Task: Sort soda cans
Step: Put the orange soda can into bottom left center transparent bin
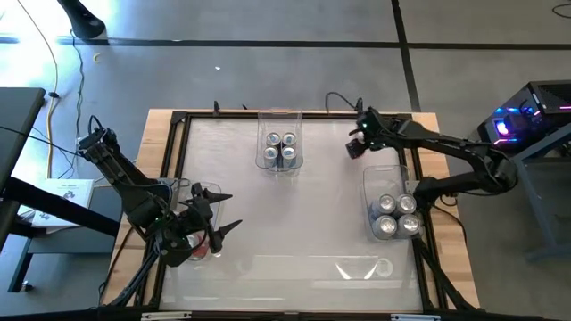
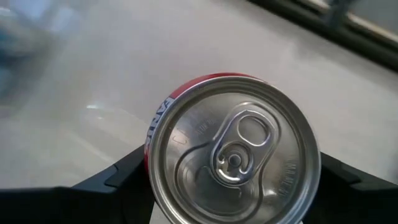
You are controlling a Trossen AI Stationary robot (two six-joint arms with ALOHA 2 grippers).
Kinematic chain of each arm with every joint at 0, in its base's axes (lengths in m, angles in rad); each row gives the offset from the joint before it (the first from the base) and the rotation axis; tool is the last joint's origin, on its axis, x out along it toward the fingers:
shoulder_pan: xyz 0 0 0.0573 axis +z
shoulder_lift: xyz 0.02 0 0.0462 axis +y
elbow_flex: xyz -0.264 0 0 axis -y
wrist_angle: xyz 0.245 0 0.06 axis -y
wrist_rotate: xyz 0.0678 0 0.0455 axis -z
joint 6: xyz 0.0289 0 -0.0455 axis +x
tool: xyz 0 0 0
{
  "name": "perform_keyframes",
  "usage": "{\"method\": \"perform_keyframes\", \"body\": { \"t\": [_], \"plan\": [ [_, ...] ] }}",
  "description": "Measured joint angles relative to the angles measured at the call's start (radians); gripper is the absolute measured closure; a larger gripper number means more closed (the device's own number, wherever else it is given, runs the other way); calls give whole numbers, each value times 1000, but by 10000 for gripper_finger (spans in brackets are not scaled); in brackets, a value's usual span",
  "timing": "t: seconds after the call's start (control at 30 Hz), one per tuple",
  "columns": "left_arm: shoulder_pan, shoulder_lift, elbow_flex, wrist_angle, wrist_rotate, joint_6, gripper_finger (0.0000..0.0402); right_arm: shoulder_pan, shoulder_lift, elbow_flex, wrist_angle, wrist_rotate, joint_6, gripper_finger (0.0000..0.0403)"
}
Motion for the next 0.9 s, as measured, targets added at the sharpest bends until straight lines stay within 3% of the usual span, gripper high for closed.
{"method": "perform_keyframes", "body": {
  "t": [0.3,0.47,0.63,0.9],
  "plan": [
    [0,0,0,9,0,0,50,395,1,110,-23,-43,187,125],
    [0,0,0,9,0,1,50,651,70,145,134,-46,292,125],
    [0,0,0,9,0,1,50,814,256,269,313,-36,264,125],
    [-4,0,0,9,41,-38,50,889,643,664,290,-58,98,125]
  ]
}}
